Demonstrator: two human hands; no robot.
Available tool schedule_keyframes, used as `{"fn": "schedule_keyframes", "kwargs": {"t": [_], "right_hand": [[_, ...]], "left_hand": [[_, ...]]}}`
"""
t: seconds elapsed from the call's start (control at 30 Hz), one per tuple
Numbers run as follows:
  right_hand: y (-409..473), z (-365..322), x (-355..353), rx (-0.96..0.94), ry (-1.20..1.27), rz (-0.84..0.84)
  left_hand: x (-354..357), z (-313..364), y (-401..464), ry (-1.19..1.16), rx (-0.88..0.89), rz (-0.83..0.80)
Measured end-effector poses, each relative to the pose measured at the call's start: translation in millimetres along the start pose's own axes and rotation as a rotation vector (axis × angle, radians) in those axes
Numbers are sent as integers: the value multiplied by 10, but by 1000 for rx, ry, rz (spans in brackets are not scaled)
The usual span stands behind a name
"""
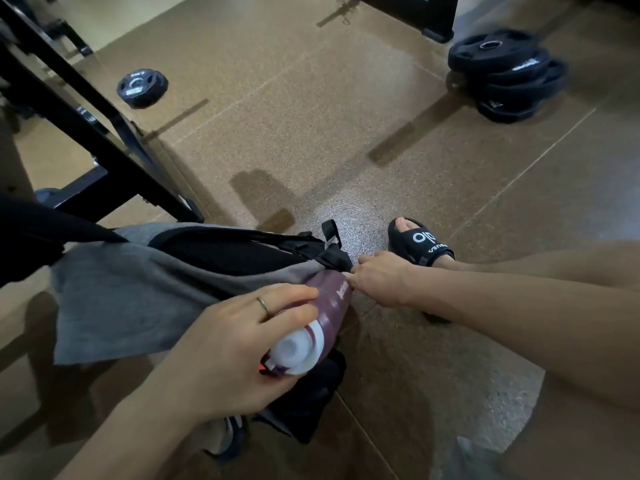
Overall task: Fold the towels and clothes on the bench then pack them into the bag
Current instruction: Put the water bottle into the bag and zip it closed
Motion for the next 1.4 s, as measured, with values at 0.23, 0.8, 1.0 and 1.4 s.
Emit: {"fn": "schedule_keyframes", "kwargs": {"t": [0.23, 0.8, 1.0, 1.4], "right_hand": [[-243, -183, -114, -96, -103, 34], [-380, -70, -226, -78, -26, 26], [-337, -78, -240, -90, 40, 40], [-246, -166, -223, -140, 74, 11]], "left_hand": [[237, -43, -55, 72, 4, -29], [211, -210, -96, 225, -37, 169], [199, -235, 48, 125, -360, 181], [742, -319, 209, 488, -200, 91]]}}
Point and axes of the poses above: each hand's wrist, its own y-axis towards the middle knuckle, its own x-axis out of the palm, z = x × y, the point moved 4 cm from there along y, towards the middle knuckle, and after that the axes turned 4 degrees about x, right-handed, at the moved point
